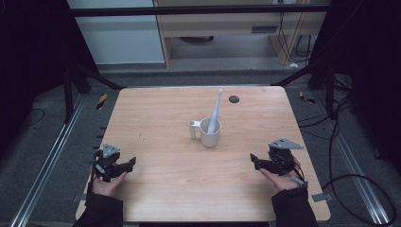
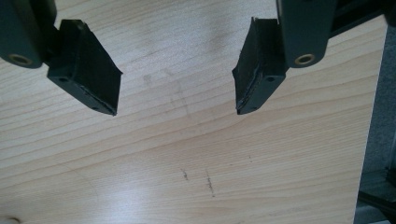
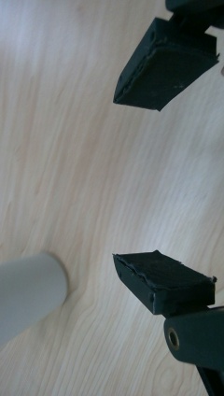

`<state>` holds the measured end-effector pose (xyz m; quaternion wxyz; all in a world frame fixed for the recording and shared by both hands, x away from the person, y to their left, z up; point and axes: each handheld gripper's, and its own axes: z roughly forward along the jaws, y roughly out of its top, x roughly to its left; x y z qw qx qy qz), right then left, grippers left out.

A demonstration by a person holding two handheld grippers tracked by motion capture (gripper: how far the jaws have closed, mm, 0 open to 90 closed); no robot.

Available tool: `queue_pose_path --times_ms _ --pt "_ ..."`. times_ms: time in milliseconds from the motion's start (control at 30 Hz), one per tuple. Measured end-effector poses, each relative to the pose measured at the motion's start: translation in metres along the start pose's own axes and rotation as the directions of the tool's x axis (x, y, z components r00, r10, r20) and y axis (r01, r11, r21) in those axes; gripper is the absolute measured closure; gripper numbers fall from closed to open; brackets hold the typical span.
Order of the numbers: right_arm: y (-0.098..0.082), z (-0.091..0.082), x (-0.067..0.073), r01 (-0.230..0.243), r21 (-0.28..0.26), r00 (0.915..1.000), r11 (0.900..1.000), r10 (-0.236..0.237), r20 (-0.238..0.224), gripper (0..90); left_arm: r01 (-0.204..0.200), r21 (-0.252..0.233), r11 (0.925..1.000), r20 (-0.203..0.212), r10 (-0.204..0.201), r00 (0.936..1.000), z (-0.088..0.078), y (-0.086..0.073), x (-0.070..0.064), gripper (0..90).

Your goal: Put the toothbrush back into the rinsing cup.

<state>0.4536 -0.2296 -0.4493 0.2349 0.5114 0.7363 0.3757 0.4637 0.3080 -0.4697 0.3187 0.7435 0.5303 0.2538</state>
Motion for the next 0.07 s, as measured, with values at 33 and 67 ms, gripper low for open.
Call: queue_pose_path --times_ms 33,67 --pt "-0.0043 -0.0011 -0.0034 -0.011 0.008 0.9999 1.000 0.011 0.010 19.2 -0.001 0.003 1.0000 -0.002 0.001 1.0000 0.0007 -0.0004 0.0007 30.2" --pt "-0.0082 -0.0023 -0.0062 -0.020 0.017 0.9997 1.000 0.020 0.015 19.0 0.001 0.005 1.0000 -0.003 -0.001 1.0000 0.0013 -0.0007 0.0012 29.7"
